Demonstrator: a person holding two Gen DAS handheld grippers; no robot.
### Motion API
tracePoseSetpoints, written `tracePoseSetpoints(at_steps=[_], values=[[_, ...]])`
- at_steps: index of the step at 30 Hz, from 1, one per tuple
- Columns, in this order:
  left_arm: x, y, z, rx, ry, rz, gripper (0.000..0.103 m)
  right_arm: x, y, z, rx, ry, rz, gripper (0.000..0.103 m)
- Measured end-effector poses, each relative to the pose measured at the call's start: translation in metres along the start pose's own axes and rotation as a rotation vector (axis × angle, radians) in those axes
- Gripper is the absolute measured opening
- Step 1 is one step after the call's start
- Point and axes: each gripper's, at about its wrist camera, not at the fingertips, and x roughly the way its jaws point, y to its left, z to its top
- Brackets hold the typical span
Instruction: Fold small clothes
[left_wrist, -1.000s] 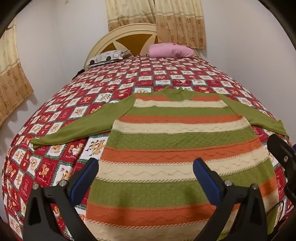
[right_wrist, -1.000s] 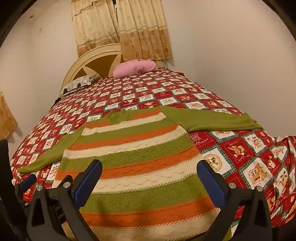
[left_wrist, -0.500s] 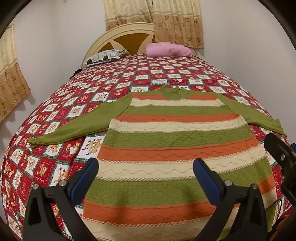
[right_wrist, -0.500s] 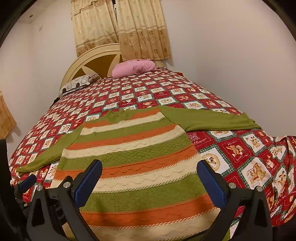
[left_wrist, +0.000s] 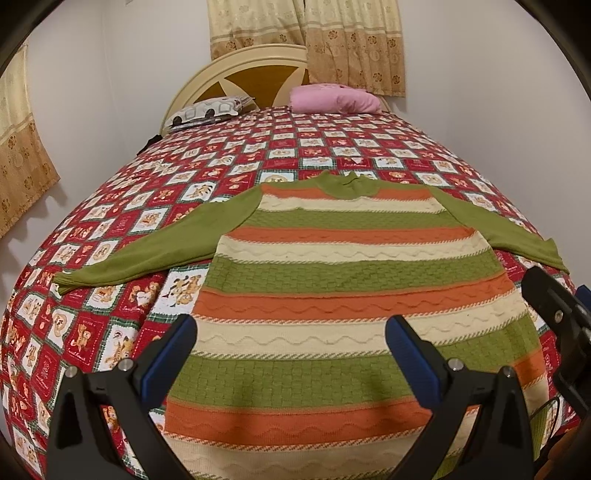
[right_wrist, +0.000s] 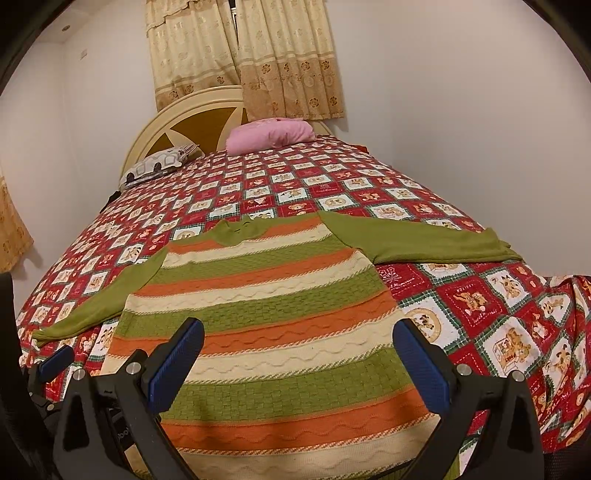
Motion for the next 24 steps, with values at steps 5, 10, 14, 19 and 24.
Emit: tracePoseSetpoints(at_steps=[5,10,14,19,24], values=[[-0.001,-0.006,-0.001,-0.003,0.002,-0.001,0.103,0.001,0.003,0.001,-0.007,0.004,-0.002,0.102],[-0.001,-0.008,-0.001,-0.002,0.003,0.0,0.103,0.002,0.004,0.0,-0.012,0.007,-0.003,0.102],[-0.001,-0.007,-0.001,-0.004,0.004,-0.001,0.103,0.003,0.003,0.0,-0.012,0.008,-0.002,0.102],[-0.001,-0.011,-0.004,-0.004,0.007,-0.003,0.103,0.003,0.004,0.0,-0.014,0.008,-0.002,0.102],[-0.001,-0.011,-0.005,-0.004,0.008,-0.003,0.103,0.005,0.005,-0.001,-0.022,0.013,-0.009,0.102]])
